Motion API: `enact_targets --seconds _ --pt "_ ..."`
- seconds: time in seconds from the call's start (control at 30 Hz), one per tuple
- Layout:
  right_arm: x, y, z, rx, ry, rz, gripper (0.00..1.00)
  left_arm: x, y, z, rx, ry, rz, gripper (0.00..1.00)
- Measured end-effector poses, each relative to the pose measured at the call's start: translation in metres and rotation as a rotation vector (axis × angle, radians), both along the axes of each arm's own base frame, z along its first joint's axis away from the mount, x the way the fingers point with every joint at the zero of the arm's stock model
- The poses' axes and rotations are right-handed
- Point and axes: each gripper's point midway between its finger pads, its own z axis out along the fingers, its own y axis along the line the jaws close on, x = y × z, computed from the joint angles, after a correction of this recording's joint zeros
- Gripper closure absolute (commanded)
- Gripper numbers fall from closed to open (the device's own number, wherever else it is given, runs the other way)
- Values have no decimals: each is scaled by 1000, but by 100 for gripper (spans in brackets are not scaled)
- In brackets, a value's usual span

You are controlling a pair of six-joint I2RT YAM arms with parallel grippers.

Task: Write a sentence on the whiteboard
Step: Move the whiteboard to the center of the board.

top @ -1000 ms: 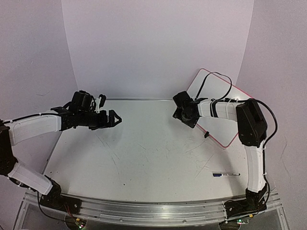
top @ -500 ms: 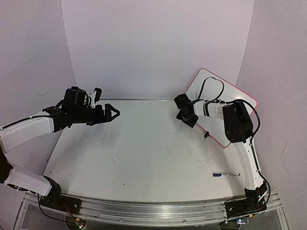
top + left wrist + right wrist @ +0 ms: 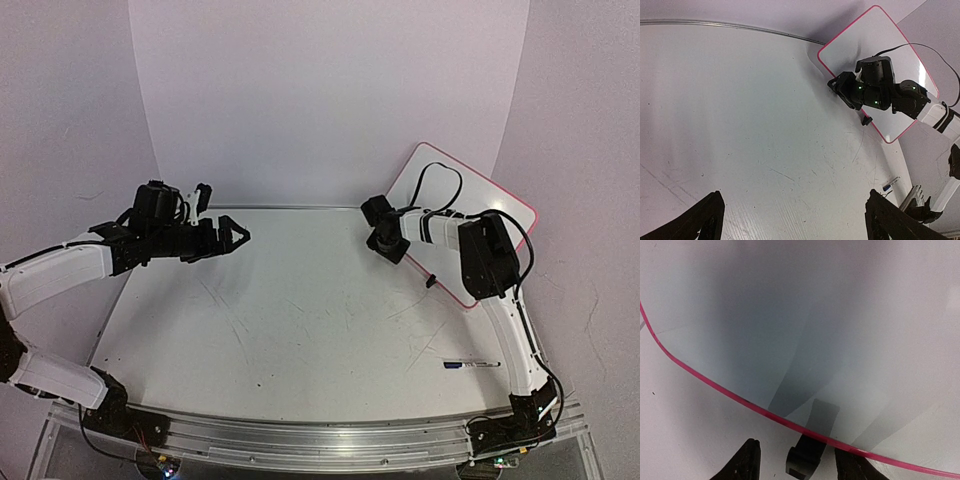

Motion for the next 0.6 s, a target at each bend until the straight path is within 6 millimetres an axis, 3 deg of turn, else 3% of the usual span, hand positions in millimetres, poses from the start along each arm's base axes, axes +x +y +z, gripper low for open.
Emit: enact_targets --seconds 0.13,0.23,0.6 --pt "0 -2 -1 -5 1 -18 60 0 -1 0 -2 1 -4 1" --pt "0 -5 -2 -11 4 -29 78 -1 -1 0 -3 1 -5 1" --pt "-4 -6 -4 -31 36 -8 100 -1 -1 0 -3 1 -6 1"
